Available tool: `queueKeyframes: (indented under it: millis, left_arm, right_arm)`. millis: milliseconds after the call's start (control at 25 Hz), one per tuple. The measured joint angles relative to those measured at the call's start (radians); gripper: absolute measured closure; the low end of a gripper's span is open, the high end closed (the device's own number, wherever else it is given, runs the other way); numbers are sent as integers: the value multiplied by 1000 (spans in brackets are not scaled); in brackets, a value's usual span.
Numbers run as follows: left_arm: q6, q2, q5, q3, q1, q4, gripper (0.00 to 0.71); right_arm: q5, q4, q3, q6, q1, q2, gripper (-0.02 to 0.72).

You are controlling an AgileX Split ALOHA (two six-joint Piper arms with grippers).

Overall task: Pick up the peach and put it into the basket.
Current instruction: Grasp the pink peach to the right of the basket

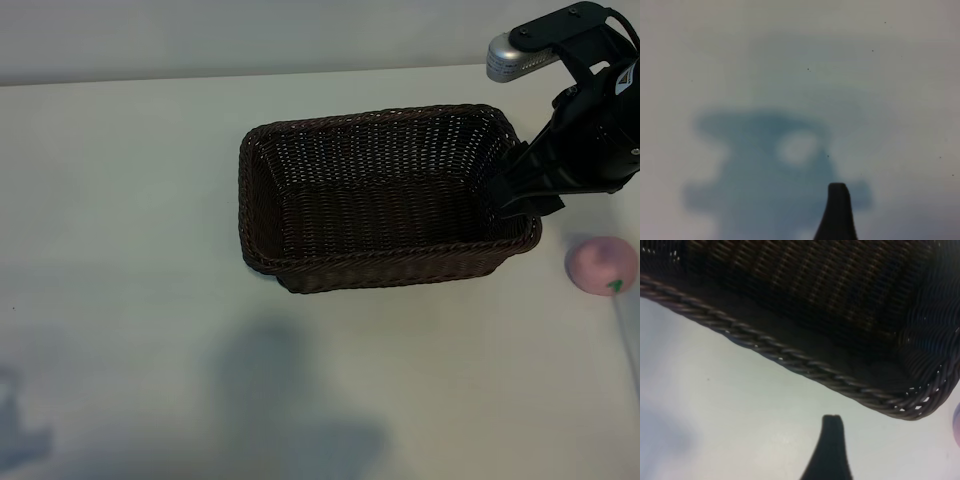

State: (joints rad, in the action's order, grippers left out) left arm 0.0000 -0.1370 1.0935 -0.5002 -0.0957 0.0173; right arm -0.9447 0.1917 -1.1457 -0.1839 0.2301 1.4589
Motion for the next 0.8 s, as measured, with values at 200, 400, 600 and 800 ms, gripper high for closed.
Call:
queueKeyframes:
  millis: [200,400,600,800]
  left_arm:
    - [0,2,0,0,0,0,115]
    - [0,41,0,0,0,0,115]
    - [0,131,0,0,0,0,116]
    - [0,145,0,0,2,0,116]
  right_arm:
    - [2,4,0,-1,0,0,108]
    - [2,4,0,6,0,0,108]
    - [9,4,0,42,0,0,108]
    - [18,-20,0,79,0,0,108]
